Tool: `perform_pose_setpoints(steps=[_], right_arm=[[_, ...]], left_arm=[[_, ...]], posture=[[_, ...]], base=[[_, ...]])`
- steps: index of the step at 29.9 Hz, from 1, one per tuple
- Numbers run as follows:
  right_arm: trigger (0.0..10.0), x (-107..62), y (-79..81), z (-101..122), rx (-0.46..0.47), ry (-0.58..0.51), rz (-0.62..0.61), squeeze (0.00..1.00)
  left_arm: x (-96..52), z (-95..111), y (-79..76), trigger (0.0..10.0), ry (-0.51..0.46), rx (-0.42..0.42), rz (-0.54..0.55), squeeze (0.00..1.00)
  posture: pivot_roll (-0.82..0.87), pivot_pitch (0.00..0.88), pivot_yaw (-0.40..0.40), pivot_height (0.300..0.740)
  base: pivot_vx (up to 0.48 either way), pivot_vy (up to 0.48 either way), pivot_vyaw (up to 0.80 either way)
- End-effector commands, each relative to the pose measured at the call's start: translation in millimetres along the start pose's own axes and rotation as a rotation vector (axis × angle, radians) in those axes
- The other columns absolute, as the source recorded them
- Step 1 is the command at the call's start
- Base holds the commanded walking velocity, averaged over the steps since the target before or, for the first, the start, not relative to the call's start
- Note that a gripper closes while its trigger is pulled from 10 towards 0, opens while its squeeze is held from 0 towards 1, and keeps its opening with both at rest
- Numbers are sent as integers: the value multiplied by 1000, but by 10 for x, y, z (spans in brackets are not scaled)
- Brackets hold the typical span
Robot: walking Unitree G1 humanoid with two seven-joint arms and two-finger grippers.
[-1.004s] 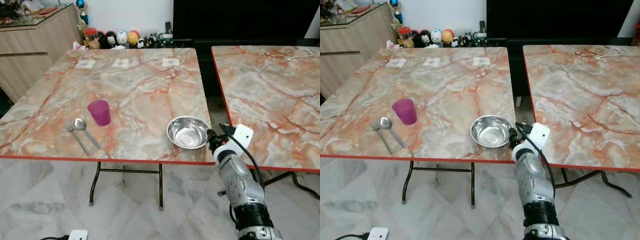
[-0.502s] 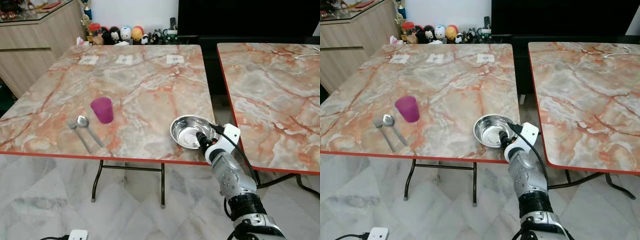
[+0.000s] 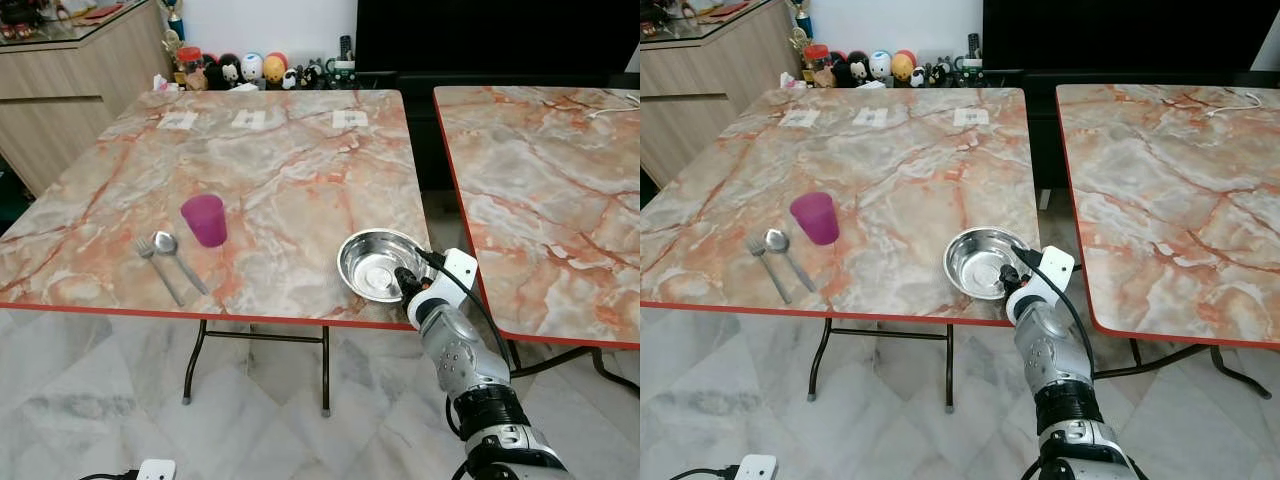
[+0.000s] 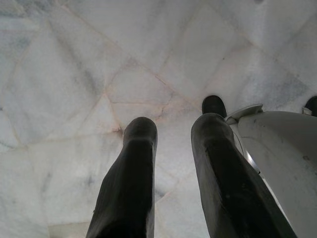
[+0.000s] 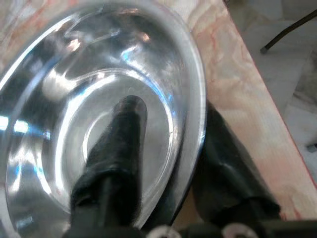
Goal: Setting the table
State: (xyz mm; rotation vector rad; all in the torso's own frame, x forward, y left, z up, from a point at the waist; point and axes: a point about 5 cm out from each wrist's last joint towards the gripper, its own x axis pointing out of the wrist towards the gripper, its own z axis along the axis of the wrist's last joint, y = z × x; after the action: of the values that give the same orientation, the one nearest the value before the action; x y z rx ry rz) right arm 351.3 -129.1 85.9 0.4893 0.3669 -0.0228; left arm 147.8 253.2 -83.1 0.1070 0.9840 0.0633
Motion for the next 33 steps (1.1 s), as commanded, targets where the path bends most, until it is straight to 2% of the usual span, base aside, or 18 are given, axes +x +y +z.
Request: perform_pose_setpoints(steps=[1, 15, 16, 19, 20, 21, 22, 23, 24, 25, 26, 29, 33], right_arm=[[0, 11, 33, 6, 5, -10, 1, 0], [0, -68, -54, -73, 61, -77, -46, 0], [0, -78, -58, -50, 71, -104, -48, 0], [0, -186, -88, 188, 68, -323, -57, 0], [0, -186, -88, 188, 68, -323, -57, 0], [0, -209, -101, 218, 81, -352, -61, 0], [0, -305, -190, 304, 105, -438, -89, 0], [0, -305, -190, 304, 105, -438, -89, 0], [7333, -407, -276, 375, 73, -511, -110, 0], [7333, -442, -303, 398, 56, -534, -116, 0], [10000, -465, -322, 411, 45, -546, -119, 0], [10000, -568, -408, 462, 38, -600, -133, 0], [10000, -594, -413, 491, 15, -622, -137, 0]], left_arm=[[-8, -41, 0, 10000, 15, 3, -3, 0], [-9, -45, 2, 10000, 20, 14, -4, 0], [-9, -45, 3, 10000, 20, 15, -4, 0], [-10, -49, 7, 10000, 22, 17, 3, 0], [-10, -49, 7, 10000, 22, 17, 3, 0], [-10, -50, 8, 10000, 22, 17, 3, 0], [-11, -50, 9, 10000, 19, 15, 7, 0], [-11, -50, 9, 10000, 19, 15, 7, 0], [-12, -50, 9, 10000, 16, 13, 10, 0], [-12, -49, 8, 10000, 15, 12, 10, 0], [-12, -49, 7, 10000, 15, 12, 10, 0], [-12, -54, 8, 10000, 23, 41, 3, 0], [-13, -52, 7, 10000, 23, 70, -4, 0]], posture=[[-54, 33, 39, 740], [-58, 33, 40, 740], [-56, 34, 39, 740], [-56, 34, 36, 740], [-56, 34, 36, 740], [-56, 34, 36, 740], [-63, 34, 35, 740], [-63, 34, 35, 740], [-69, 34, 34, 740], [-69, 34, 34, 740], [-71, 35, 34, 740], [-92, 26, 38, 740], [-95, 14, 39, 740]], base=[[0, 0, 0], [0, 0, 0], [0, 0, 0], [0, 0, 0], [0, 0, 0], [0, 0, 0], [0, 0, 0], [0, 0, 0], [0, 0, 0], [0, 0, 0], [0, 0, 0], [0, 0, 0], [0, -154, 0]])
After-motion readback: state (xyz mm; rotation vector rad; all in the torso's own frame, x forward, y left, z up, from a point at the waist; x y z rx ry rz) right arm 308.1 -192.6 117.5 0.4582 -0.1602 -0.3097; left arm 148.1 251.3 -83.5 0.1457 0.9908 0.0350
